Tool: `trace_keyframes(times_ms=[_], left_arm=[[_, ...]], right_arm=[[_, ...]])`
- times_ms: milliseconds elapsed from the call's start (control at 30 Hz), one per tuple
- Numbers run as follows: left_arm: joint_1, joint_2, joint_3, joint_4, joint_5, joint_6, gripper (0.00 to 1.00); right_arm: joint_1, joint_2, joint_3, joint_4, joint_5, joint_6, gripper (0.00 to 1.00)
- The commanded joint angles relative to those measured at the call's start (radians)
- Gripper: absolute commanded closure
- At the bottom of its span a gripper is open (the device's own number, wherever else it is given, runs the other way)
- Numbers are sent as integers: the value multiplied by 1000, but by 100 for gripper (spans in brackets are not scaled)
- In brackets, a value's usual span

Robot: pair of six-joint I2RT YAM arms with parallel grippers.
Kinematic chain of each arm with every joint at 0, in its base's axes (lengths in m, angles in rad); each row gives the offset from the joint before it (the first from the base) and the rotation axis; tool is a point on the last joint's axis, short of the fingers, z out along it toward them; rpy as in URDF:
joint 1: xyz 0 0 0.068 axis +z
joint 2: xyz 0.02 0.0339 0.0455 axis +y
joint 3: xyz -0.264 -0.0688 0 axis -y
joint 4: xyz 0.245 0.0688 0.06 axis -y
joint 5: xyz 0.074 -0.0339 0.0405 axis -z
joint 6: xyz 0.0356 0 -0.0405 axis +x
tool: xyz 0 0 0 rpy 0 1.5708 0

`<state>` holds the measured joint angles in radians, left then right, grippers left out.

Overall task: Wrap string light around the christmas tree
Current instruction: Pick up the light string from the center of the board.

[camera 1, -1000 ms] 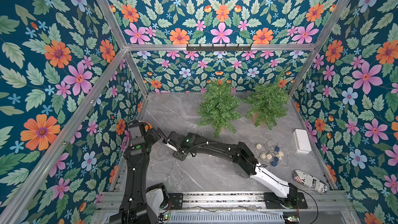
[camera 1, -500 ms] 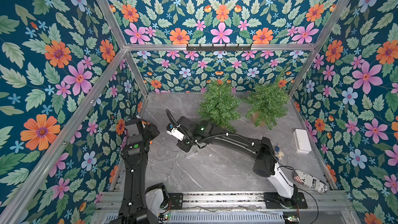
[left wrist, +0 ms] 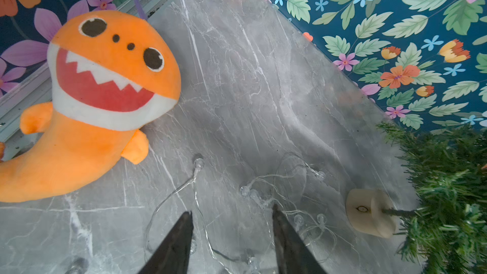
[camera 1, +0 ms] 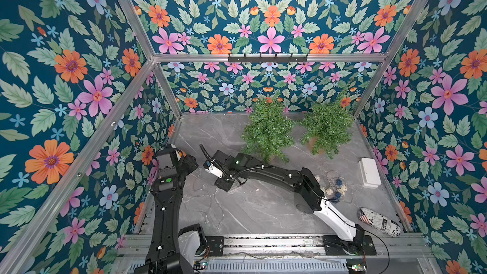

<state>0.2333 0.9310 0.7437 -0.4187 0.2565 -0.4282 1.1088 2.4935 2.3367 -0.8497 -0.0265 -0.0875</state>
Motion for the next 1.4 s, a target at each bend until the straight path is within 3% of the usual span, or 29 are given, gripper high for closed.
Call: trace_keyframes(times_ms=[0,167,333,500,767,900,1000,1233,1367], left_arm=[[-1,-3,-3,23,4,11,49],[-2,-4,-10,28,10,10,49],[-3,-9,-17,31,12,11,49],[-3,-10,7,15,11,18,49],[-44,-32,97,-29,114,56,50],[-147,-99,106,8,139,85,50],[-236,-187,65,81,126,95,49],[-341,-277,-79,186,228,89,52],[-410,-330,-143,211,217,85,54]], right_arm=[[-1,36,32,-38,4,-53,41],[-4,80,68,-51,17,-74,52],[-4,34,36,-27,4,-70,82],[-13,-105,-36,-15,-35,-11,96],[-58,-456,-258,23,-140,134,97],[-97,-579,-330,27,-155,210,97],[-108,-656,-364,33,-158,249,98],[-138,-825,-495,79,-127,357,98],[-144,-926,-539,77,-114,370,98]])
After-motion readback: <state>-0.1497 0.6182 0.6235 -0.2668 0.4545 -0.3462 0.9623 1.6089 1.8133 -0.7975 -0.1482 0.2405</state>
